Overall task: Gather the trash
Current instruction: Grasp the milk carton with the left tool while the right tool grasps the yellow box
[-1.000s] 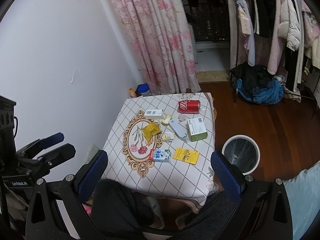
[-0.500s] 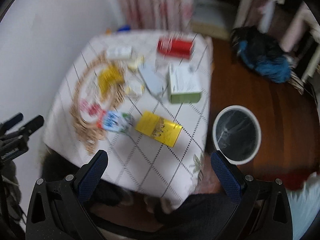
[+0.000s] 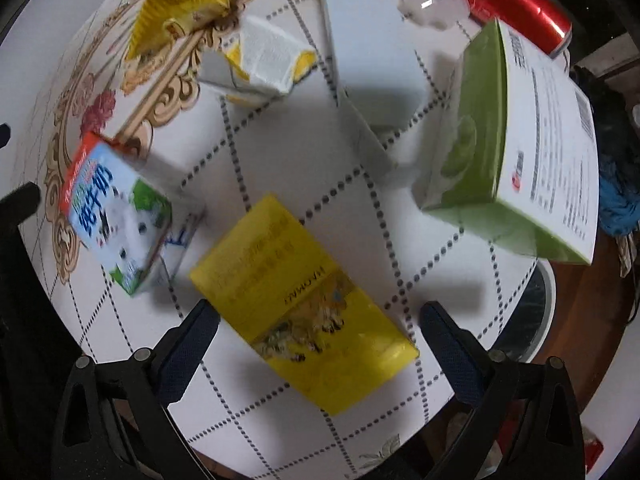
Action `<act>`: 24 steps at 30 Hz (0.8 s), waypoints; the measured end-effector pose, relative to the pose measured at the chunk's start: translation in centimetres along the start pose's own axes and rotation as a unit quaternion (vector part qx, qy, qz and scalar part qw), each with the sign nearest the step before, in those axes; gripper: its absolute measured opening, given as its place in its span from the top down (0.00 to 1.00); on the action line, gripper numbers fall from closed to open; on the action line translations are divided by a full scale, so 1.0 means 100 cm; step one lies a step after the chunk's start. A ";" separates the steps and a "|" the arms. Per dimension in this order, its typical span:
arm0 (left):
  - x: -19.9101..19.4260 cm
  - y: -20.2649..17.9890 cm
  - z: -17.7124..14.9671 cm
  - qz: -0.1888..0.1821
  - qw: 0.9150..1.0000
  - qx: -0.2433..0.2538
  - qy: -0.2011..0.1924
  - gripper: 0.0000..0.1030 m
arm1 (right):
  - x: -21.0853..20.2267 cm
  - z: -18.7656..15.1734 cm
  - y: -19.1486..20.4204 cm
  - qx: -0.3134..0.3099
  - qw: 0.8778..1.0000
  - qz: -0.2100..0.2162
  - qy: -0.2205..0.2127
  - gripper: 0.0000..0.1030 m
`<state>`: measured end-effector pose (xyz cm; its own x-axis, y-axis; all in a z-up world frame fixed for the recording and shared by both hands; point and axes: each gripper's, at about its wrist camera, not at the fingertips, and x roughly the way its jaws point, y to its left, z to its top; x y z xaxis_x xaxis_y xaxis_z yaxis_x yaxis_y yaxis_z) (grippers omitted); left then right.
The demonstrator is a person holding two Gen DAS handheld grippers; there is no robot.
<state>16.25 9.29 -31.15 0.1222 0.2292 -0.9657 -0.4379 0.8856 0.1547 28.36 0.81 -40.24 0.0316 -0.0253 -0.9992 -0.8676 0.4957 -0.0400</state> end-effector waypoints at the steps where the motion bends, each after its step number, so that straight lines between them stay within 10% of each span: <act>1: -0.001 -0.003 0.002 0.002 1.000 0.014 -0.001 0.00 | -0.001 -0.004 0.000 0.006 1.000 -0.005 -0.004 0.05; 8: -0.009 -0.034 0.008 -0.011 0.986 0.165 -0.025 0.00 | 0.001 -0.060 -0.045 0.225 0.974 0.030 0.003 0.27; 13: -0.004 -0.076 0.002 -0.041 0.949 0.310 -0.048 0.00 | 0.006 -0.103 -0.066 0.326 0.941 0.072 -0.052 0.27; 19: 0.019 -0.110 -0.005 -0.050 0.911 0.408 -0.032 0.10 | 0.002 -0.128 -0.080 0.350 0.929 0.091 -0.072 0.25; 22: 0.024 -0.114 -0.007 -0.054 0.907 0.417 -0.019 0.39 | -0.005 -0.136 -0.079 0.326 0.939 0.081 -0.075 0.25; 24: 0.021 -0.110 -0.006 -0.059 0.916 0.397 -0.019 0.40 | -0.007 -0.131 -0.072 0.312 0.944 0.079 -0.071 0.25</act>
<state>20.79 -0.17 -34.99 0.1643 0.1137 -0.9798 0.3649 0.9158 0.1675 28.07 -14.06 -39.21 0.0310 0.1853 -0.9822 -0.4075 0.8996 0.1569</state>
